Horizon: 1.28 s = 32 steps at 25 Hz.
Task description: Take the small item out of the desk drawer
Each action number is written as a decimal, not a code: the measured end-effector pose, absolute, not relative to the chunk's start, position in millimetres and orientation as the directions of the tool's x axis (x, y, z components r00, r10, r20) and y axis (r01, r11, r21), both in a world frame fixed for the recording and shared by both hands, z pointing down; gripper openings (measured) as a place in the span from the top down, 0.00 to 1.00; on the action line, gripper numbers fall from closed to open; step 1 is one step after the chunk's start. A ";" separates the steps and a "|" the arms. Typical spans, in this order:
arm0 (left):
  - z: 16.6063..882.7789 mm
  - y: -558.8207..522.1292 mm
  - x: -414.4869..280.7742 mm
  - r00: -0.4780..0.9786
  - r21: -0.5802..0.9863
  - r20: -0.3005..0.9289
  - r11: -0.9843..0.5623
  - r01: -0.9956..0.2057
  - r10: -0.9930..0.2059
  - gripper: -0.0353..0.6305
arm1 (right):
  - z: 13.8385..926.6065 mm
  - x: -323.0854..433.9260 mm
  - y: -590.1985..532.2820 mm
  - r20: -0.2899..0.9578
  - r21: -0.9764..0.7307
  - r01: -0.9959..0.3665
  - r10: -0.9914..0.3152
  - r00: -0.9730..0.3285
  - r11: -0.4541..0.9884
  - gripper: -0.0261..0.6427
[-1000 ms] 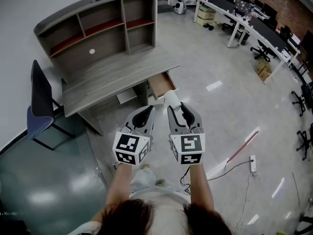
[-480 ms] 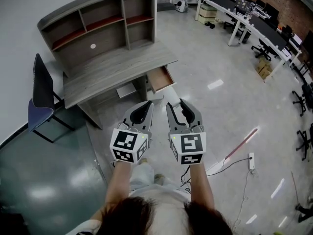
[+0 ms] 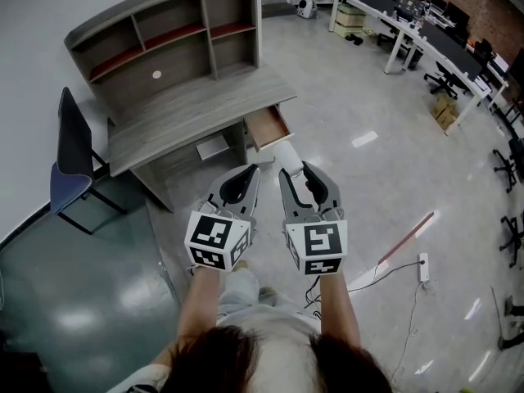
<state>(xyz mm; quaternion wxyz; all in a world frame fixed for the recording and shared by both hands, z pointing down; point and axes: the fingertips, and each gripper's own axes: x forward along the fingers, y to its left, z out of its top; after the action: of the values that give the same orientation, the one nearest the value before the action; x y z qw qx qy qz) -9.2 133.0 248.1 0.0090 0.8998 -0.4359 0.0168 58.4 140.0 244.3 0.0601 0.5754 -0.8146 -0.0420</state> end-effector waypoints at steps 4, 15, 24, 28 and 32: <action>246.1 134.2 -4.4 0.623 -0.011 0.039 -0.624 -0.781 -0.781 0.92 | 241.2 61.3 141.6 0.038 0.141 -0.932 -0.943 -0.331 0.333 0.72; 243.3 118.3 2.3 0.651 -0.022 0.043 -0.652 -0.758 -0.758 0.92 | 241.3 65.6 127.6 0.045 0.145 -0.939 -0.950 -0.308 0.311 0.72; 245.8 88.6 -5.0 0.655 -0.012 0.049 -0.656 -0.754 -0.754 0.92 | 243.1 63.8 100.1 0.058 0.154 -0.942 -0.954 -0.293 0.299 0.72; 247.6 77.0 -9.2 0.652 0.001 0.052 -0.653 -0.757 -0.756 0.92 | 243.5 61.8 88.5 0.067 0.158 -0.941 -0.954 -0.292 0.299 0.72; 250.4 64.5 -12.0 0.653 0.006 0.057 -0.654 -0.757 -0.755 0.92 | 246.1 59.5 75.9 0.076 0.161 -0.941 -0.954 -0.289 0.298 0.72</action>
<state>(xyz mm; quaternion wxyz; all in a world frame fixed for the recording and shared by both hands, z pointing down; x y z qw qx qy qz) -12.0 64.5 250.4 0.0145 0.9090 -0.4158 0.0245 59.5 75.9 246.1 0.0785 0.5911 -0.8017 -0.0423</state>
